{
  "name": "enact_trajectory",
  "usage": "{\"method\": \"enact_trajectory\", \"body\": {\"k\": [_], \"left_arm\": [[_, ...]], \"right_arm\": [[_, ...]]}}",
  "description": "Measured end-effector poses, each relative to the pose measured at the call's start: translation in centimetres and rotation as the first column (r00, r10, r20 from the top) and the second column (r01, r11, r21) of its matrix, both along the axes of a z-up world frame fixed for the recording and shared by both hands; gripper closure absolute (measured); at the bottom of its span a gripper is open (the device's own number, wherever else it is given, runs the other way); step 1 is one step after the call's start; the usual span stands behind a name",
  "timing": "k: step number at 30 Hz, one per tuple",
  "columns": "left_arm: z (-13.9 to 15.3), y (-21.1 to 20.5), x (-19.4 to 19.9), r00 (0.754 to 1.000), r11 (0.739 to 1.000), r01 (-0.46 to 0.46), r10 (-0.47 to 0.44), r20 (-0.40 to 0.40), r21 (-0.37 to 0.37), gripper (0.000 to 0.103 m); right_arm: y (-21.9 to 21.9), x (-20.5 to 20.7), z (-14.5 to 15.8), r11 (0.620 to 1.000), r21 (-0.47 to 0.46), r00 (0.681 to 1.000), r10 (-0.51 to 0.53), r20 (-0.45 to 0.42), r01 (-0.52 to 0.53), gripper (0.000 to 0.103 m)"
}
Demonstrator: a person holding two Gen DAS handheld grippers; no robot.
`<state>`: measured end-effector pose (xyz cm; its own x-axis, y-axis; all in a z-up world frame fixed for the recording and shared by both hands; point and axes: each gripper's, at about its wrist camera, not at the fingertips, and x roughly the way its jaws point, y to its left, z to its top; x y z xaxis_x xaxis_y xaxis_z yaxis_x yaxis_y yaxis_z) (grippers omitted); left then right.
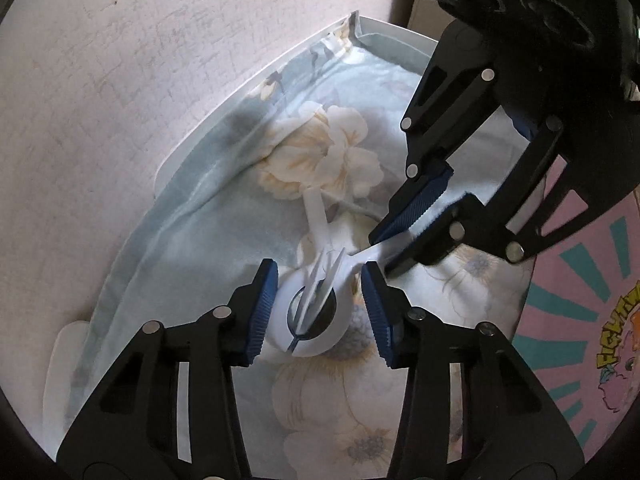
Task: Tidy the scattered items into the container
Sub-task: 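Grasp the white clip by its arm with the left gripper, then close the right gripper on the clip's ring while the left keeps holding the clip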
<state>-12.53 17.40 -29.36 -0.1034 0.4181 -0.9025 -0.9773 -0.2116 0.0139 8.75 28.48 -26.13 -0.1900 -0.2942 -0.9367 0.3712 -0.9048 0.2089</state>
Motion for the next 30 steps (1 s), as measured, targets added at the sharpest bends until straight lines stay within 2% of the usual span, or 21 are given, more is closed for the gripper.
{"method": "enact_trajectory", "body": {"k": [4, 5, 10, 19, 26, 30], "left_arm": [[0.6, -0.6, -1.1, 0.996, 0.998, -0.044, 0.04, 0.081, 0.041, 0.082], [0.6, -0.9, -1.1, 0.996, 0.998, -0.051, 0.048, 0.073, 0.039, 0.092], [0.5, -0.5, -0.6, 0.998, 0.999, -0.033, 0.032, 0.048, 0.027, 0.093], [0.6, -0.5, -0.9, 0.995, 0.998, -0.06, 0.057, 0.084, 0.029, 0.093], [1.0, -0.6, -1.2, 0.992, 0.996, -0.069, 0.064, 0.109, 0.048, 0.093], [1.5, -0.9, -1.4, 0.989, 0.995, -0.082, 0.073, 0.131, 0.062, 0.093]], "right_arm": [[0.7, 0.3, 0.4, 1.0, -0.01, 1.0, -0.02, -0.013, 0.02, 0.092], [1.0, 0.3, 0.6, 0.999, -0.02, 0.999, -0.028, -0.016, 0.028, 0.093], [1.5, 0.5, 1.2, 0.998, -0.036, 0.999, -0.043, -0.031, 0.042, 0.094], [1.9, 0.7, 1.8, 0.997, -0.047, 0.997, -0.062, -0.048, 0.06, 0.095], [1.9, 1.3, 1.9, 0.999, -0.011, 0.998, -0.035, -0.055, 0.034, 0.095], [1.7, 1.3, 1.2, 1.0, 0.009, 1.0, -0.008, -0.03, 0.008, 0.094]]}}
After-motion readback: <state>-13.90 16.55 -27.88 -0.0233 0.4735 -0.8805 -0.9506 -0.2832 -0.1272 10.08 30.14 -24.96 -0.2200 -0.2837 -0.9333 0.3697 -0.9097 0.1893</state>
